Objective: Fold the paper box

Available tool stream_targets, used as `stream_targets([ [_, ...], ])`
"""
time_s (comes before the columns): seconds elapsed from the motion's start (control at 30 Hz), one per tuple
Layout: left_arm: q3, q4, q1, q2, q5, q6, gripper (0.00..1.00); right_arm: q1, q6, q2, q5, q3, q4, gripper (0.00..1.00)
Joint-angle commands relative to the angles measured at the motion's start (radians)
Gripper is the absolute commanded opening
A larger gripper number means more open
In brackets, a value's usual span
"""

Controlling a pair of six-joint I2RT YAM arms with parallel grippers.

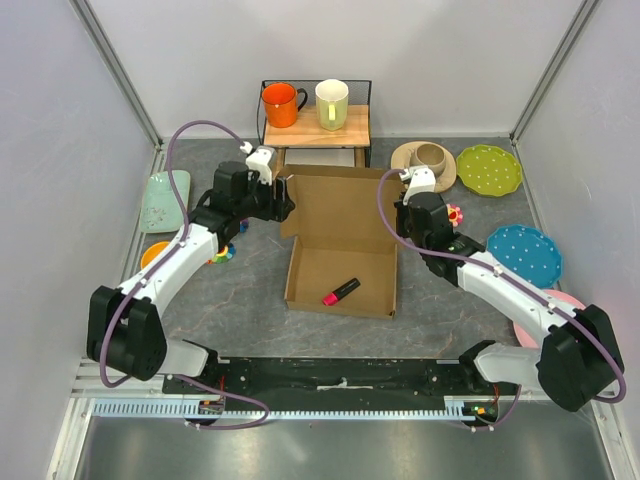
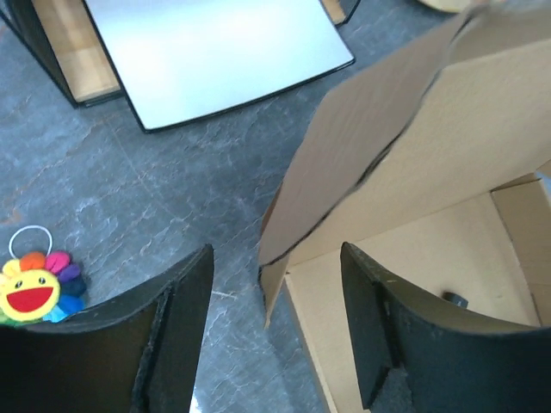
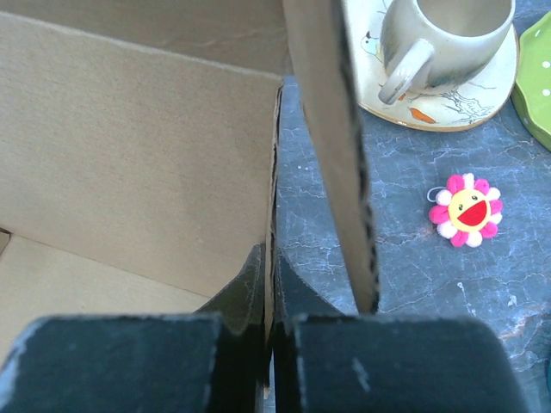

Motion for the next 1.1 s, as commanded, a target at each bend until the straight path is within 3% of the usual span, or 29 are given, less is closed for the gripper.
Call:
stream_targets([
  [0.0, 0.086, 0.045, 0.002, 0.019, 0.069, -0.002, 0.65, 0.016, -0.057, -0.031, 0.047, -0.013, 0.005, 0.0],
  [0.2, 0.106, 0.03, -0.001, 0.024, 0.147, 0.015, 0.4, 0.022, -0.062, -0.031, 0.061, -0.015, 0.005, 0.0],
  [0.47, -0.011, 0.089, -0.059, -0.042, 0.121, 0.037, 0.12, 0.025, -0.004, 0.0, 0.061, 0.029, -0.022, 0.0],
  [0.7, -0.181, 0.312, -0.171, -0.137, 0.017, 0.054, 0.04, 0.034, 0.047, -0.002, 0.072, -0.004, 0.03, 0.0],
  [0.9, -0.33, 0.569, -0.244, -0.21, -0.141, 0.041, 0.02, 0.036, 0.053, -0.012, 0.064, -0.058, 0.18, 0.0],
  [1.07, -0.387, 0.677, -0.279, -0.222, -0.307, 0.034, 0.02, 0.037, 0.117, 0.046, 0.041, -0.014, 0.141, 0.0],
])
